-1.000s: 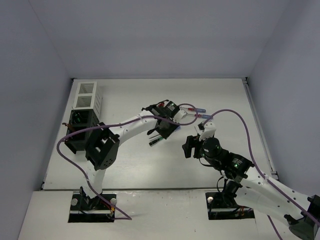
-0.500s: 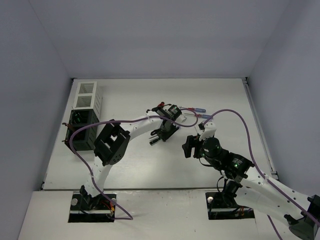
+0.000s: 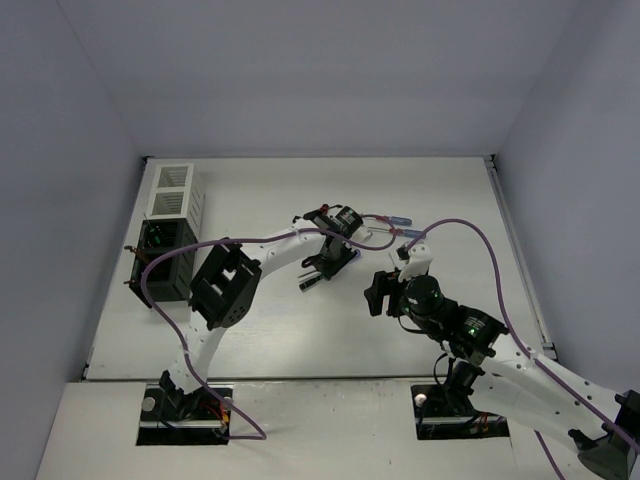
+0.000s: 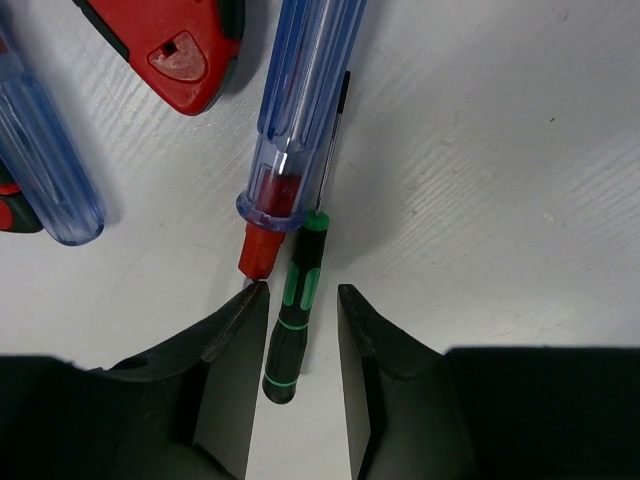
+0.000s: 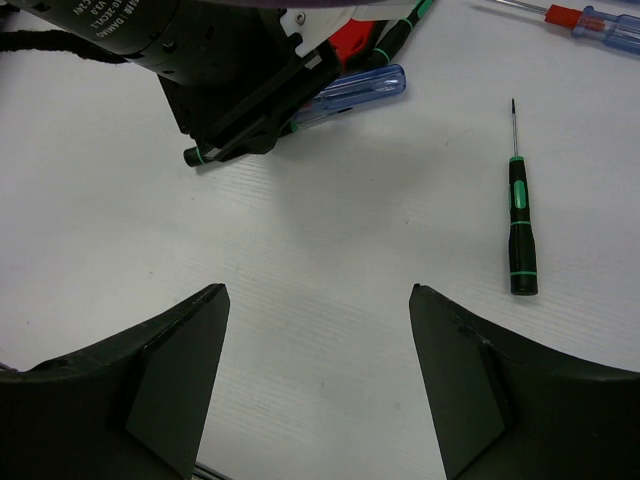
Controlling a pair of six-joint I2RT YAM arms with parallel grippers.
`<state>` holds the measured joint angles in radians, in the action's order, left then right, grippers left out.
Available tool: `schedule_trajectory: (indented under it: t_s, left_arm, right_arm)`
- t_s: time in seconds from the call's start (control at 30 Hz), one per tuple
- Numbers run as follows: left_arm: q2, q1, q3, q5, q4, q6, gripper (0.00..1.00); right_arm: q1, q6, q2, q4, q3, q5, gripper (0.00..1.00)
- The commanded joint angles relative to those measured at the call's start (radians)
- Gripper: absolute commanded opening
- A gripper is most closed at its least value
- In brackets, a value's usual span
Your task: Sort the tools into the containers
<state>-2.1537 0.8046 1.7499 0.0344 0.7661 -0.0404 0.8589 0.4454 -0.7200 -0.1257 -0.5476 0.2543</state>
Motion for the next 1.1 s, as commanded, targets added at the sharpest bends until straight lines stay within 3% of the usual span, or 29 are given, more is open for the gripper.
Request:
schedule_trajectory:
  t_s: [0.0,0.23,0.4,0.53,0.77,0.9,1.07]
  left_arm:
    - [0.003,-0.008,0.037,0.023,0.019,0.010,0.30]
    - [-0.021,-0.008,0.031,0.023,0.025,0.000,0.27]
    - [0.006,-0.008,0.018,0.042,0.024,-0.005,0.08]
    - [0.080,-0.008,0.003,0.046,0.024,-0.009,0.01]
    - [0.295,-0.025,-0.025,0.027,0.020,-0.042,0.00]
    - [0.450,-0.092,-0.047,-0.046,0.010,-0.082,0.00]
    - [0.634,-0.298,-0.177,-0.193,-0.097,-0.149,0.00]
  right_arm:
    - [0.005,0.009,0.003,0.035,-0.015,0.019,0.70]
    - [0.005,0.013,0.000,0.035,-0.017,0.014,0.70]
    - [0.004,0.008,-0.007,0.035,-0.024,0.019,0.70]
    - [0.004,0.000,-0.012,0.035,-0.030,0.024,0.70]
    - [0.005,-0.010,-0.016,0.035,-0.042,0.034,0.70]
    - [0.003,-0.019,-0.015,0.034,-0.052,0.042,0.70]
    - [0.005,-0.020,-0.025,0.036,-0.061,0.043,0.70]
